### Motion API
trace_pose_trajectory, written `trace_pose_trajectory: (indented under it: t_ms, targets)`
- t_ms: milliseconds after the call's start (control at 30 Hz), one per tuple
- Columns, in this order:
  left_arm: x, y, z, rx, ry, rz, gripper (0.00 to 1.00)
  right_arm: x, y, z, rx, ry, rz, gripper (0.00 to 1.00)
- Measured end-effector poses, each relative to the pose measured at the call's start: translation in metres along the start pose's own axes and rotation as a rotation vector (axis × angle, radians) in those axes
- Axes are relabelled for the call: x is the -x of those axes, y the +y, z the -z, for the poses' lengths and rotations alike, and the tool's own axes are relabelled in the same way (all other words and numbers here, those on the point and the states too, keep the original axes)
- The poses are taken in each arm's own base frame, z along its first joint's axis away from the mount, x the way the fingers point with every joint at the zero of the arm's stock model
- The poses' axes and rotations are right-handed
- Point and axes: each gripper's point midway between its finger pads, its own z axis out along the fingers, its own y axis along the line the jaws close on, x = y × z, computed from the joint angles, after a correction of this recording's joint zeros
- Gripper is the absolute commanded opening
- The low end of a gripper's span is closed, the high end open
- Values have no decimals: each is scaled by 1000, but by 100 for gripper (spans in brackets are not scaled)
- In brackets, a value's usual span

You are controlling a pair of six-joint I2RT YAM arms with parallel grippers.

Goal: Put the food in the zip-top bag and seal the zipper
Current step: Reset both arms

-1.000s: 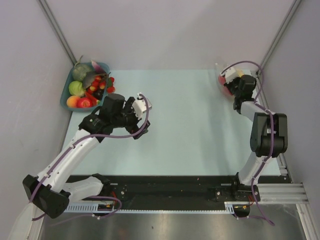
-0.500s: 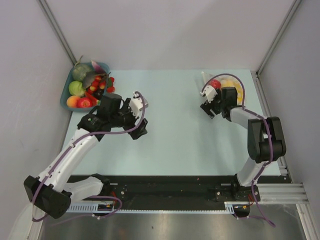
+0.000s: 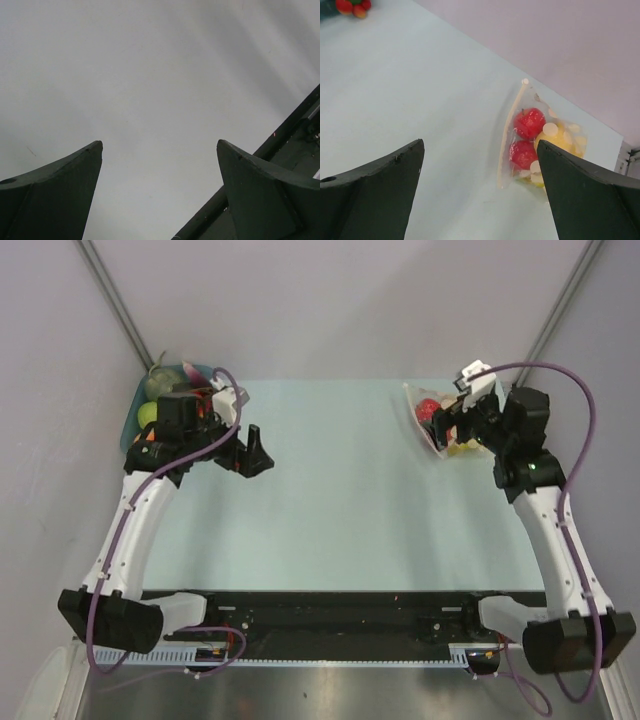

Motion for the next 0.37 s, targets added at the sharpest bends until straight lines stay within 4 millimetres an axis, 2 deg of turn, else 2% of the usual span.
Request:
trace_pose_trajectory:
  t_ms: [67, 133, 200, 367]
  targets:
    - [2, 3, 7, 25, -18, 15, 100, 9, 6, 22, -12, -20, -31, 100]
    - [4, 5, 15, 57, -44, 19, 99, 4, 11, 43, -33, -15, -78, 100]
    - [3, 3, 22, 77, -71, 12, 100, -13, 19, 62, -50, 18, -132, 100]
    - [-19, 5, 42, 180, -90, 11, 100, -60, 35, 90, -83, 111, -225, 100]
